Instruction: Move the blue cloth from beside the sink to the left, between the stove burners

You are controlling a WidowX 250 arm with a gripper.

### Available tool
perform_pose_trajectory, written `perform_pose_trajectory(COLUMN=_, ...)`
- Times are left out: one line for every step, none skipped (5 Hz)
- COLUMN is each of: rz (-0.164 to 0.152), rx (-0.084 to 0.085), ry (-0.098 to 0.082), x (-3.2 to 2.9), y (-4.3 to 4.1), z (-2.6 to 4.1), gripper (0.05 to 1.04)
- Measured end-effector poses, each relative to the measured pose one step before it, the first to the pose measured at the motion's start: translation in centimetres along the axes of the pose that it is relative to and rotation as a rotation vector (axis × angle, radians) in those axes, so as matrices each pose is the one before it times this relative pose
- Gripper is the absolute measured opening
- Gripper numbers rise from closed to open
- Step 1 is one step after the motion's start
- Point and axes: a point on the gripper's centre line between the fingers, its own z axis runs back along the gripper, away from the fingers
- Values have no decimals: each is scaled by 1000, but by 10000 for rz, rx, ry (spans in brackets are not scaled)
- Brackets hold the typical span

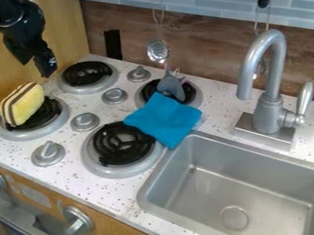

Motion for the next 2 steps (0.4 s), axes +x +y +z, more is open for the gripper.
perform_pose_trajectory(rz=-25, rx=-289, ry=268, x=-530, y=-876, z=-1225, gripper=1010)
perform_pose_trajectory(rz=274, rx=-268, ry=77, x=1118, y=-3141, z=-897, gripper=1010)
